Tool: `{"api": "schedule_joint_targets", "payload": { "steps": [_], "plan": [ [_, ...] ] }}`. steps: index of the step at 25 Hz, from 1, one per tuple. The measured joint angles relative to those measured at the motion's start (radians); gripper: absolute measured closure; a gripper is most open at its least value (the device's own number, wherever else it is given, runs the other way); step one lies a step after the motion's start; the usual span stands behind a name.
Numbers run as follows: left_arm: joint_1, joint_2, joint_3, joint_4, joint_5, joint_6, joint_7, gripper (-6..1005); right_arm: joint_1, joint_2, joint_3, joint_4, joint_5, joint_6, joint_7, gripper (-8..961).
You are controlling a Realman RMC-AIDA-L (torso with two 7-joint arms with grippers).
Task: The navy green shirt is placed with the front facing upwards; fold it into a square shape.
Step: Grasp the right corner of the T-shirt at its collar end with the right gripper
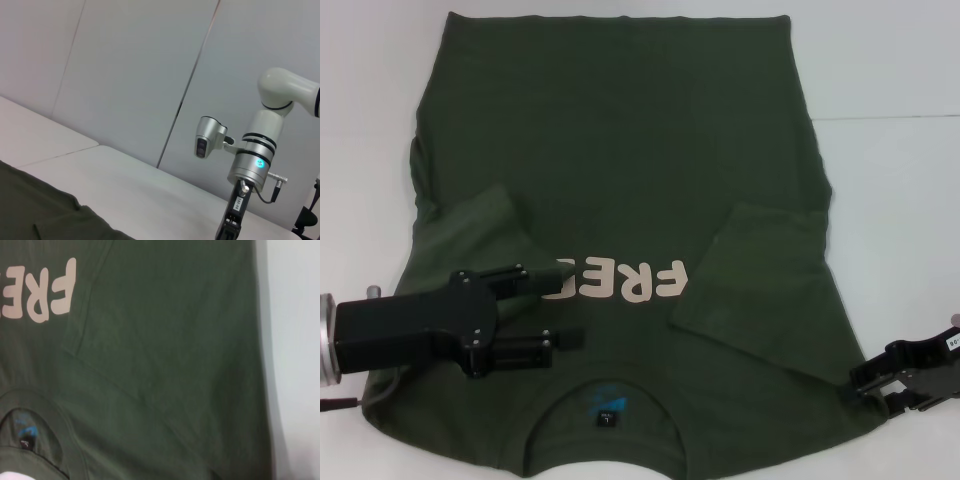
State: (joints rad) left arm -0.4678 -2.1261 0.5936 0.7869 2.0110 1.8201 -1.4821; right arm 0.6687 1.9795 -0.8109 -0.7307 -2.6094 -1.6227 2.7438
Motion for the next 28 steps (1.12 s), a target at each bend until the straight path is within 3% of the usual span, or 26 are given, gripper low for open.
{"api": "schedule_joint_targets", "payload": {
  "steps": [12,23,26,28],
  "plan": [
    [0.004,0.0,0.0,0.0,0.0,-0.004,0.002,170,0.002,0.008,0.0,-0.007,0.001,0.0,0.005,259],
    [0.006,0.0,0.0,0.0,0.0,-0.007,0.001,169,-0.002,0.009,-0.001,-0.009,-0.004,0.001,0.006,478],
    [0.006,0.0,0.0,0.0,0.0,-0.007,0.002,169,-0.003,0.009,-0.001,-0.009,-0.005,0.001,0.006,691],
    [0.006,0.0,0.0,0.0,0.0,-0.007,0.002,169,-0.003,0.009,-0.001,-0.009,-0.005,0.001,0.006,753]
  ]
}}
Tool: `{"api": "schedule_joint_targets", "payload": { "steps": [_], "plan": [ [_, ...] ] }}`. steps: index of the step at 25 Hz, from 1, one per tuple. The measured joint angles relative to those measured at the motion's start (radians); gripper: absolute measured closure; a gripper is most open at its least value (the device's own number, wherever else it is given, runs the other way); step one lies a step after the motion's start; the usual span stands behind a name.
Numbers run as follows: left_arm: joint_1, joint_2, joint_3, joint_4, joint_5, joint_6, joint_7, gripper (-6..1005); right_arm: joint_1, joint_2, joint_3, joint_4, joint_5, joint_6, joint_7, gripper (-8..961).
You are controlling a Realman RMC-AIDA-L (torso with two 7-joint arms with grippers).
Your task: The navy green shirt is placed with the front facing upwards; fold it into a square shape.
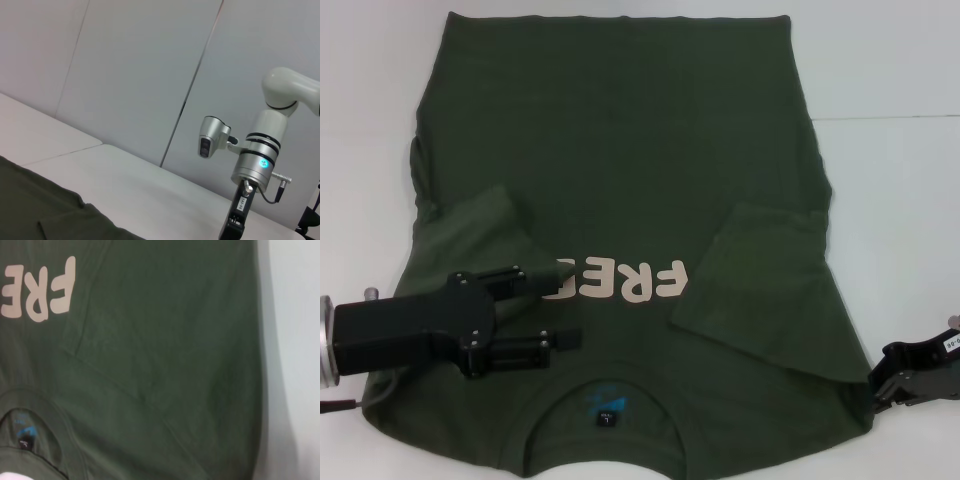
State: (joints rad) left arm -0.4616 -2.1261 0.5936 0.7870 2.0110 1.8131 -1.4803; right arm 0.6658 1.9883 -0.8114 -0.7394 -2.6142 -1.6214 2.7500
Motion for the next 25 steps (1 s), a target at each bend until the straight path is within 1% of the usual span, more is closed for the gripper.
{"api": "schedule_joint_targets", "payload": {
  "steps": [3,9,17,19,25],
  "plan": [
    [0.0,0.0,0.0,0.0,0.0,0.0,0.0,169,0.0,0.001,0.0,0.0,-0.007,-0.001,-0.002,846],
    [0.0,-0.001,0.0,0.0,0.0,0.0,0.0,169,-0.006,0.002,0.0,-0.003,-0.014,0.0,-0.022,892],
    [-0.006,-0.003,0.0,0.0,0.0,-0.003,-0.001,169,-0.012,0.003,0.0,-0.013,-0.014,0.001,-0.034,913],
    [-0.007,-0.003,0.0,0.0,0.0,-0.005,-0.002,169,-0.014,0.0,0.0,-0.018,-0.014,0.002,-0.038,914],
    [-0.009,-0.007,0.0,0.0,0.0,-0.011,-0.005,169,-0.036,-0.004,0.003,-0.068,-0.013,0.003,-0.046,917]
  ]
}}
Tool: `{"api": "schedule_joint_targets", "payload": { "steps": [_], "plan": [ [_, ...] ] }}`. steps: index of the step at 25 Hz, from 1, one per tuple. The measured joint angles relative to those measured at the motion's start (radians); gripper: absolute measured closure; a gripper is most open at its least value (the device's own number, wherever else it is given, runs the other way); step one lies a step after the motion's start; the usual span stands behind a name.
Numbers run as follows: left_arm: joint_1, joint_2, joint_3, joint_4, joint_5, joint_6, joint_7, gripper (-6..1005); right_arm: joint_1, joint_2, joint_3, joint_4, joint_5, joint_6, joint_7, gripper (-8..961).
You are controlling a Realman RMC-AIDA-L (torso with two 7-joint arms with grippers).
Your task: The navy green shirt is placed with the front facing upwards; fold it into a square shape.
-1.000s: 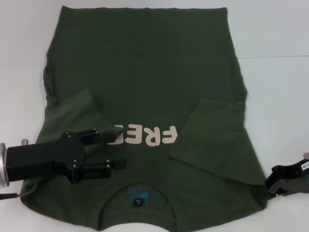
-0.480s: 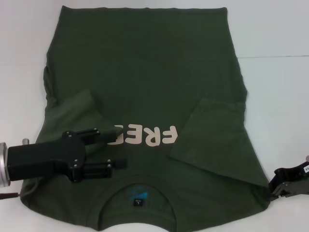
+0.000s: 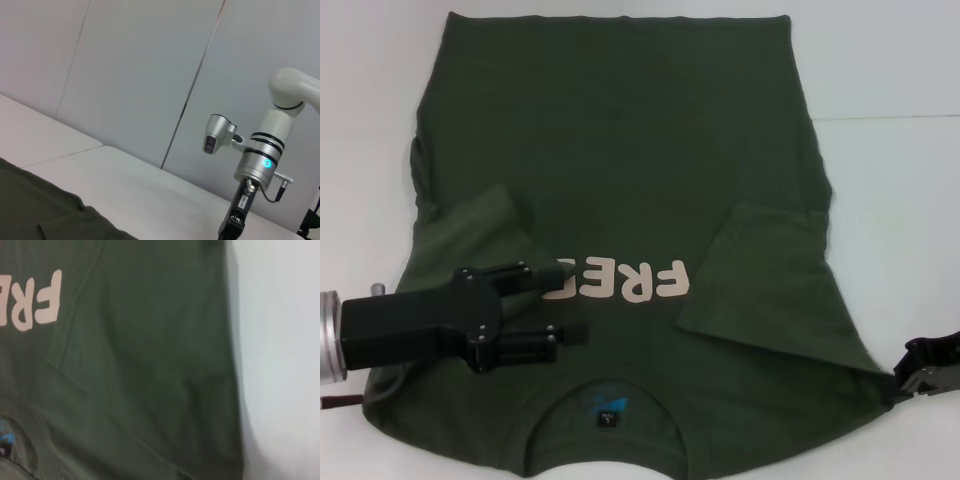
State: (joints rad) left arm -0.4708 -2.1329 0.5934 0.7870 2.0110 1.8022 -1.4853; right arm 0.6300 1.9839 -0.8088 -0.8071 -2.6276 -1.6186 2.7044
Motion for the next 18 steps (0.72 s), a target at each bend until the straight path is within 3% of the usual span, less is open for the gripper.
{"api": "schedule_joint_targets", "payload": {
  "steps": [13,18],
  "plan": [
    [0.006,-0.002,-0.074,0.006,-0.003,0.0,-0.042,169,-0.014,0.008,0.048,-0.02,0.01,-0.002,-0.062,917],
    [0.0,-0.002,-0.077,0.004,-0.003,-0.005,-0.042,169,-0.002,0.001,0.065,-0.018,0.017,-0.015,-0.061,878]
  ]
}}
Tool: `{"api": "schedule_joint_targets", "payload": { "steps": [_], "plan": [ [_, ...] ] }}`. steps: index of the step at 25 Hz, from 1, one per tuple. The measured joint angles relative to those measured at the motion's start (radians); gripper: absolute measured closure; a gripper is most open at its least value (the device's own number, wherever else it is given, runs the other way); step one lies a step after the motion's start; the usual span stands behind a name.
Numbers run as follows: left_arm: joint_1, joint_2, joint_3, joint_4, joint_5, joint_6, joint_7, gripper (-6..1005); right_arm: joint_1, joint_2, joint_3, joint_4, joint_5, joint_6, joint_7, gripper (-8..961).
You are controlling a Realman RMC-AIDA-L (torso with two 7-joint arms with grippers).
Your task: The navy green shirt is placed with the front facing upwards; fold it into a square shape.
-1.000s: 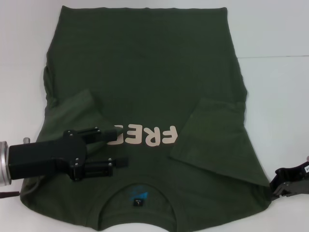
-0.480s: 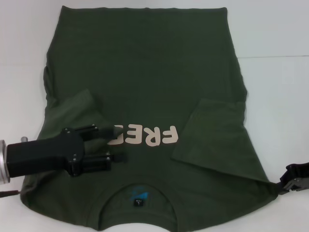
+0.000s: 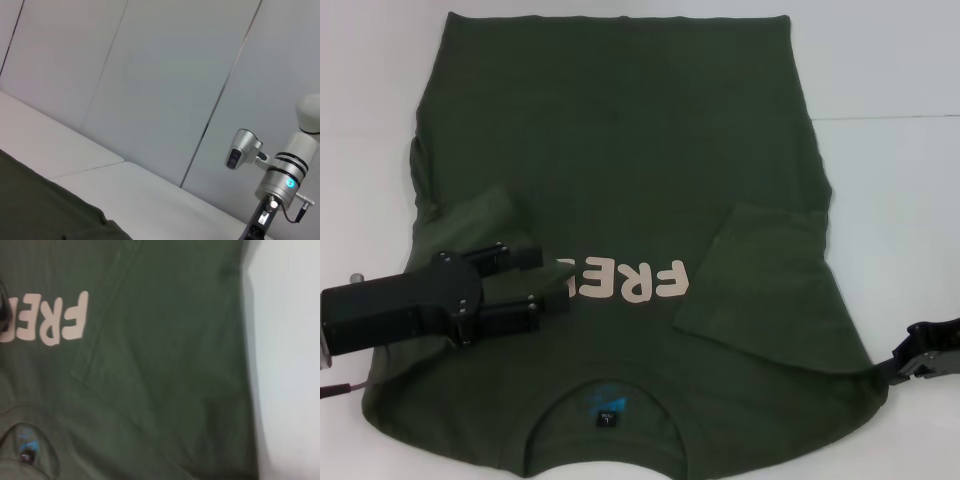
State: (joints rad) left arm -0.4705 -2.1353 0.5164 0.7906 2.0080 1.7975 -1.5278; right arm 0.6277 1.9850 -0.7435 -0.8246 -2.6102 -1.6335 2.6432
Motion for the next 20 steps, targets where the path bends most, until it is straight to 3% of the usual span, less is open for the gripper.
{"api": "schedule_joint_targets", "payload": {
  "steps": [6,12,17,20],
  "plan": [
    [-0.003,-0.001,-0.001,-0.002,0.0,-0.013,0.005,170,0.016,-0.013,0.01,0.006,0.017,-0.046,0.019,832],
    [-0.008,-0.002,-0.001,-0.003,0.0,-0.014,0.007,170,0.021,-0.036,0.001,-0.002,0.01,-0.078,0.048,715],
    [-0.012,-0.002,-0.001,-0.003,0.0,-0.015,0.009,170,0.021,-0.042,-0.005,-0.002,0.002,-0.083,0.053,618],
    [-0.013,-0.003,-0.001,-0.002,0.0,-0.015,0.009,170,0.023,-0.04,-0.007,-0.001,-0.024,-0.076,0.054,379]
  ]
}}
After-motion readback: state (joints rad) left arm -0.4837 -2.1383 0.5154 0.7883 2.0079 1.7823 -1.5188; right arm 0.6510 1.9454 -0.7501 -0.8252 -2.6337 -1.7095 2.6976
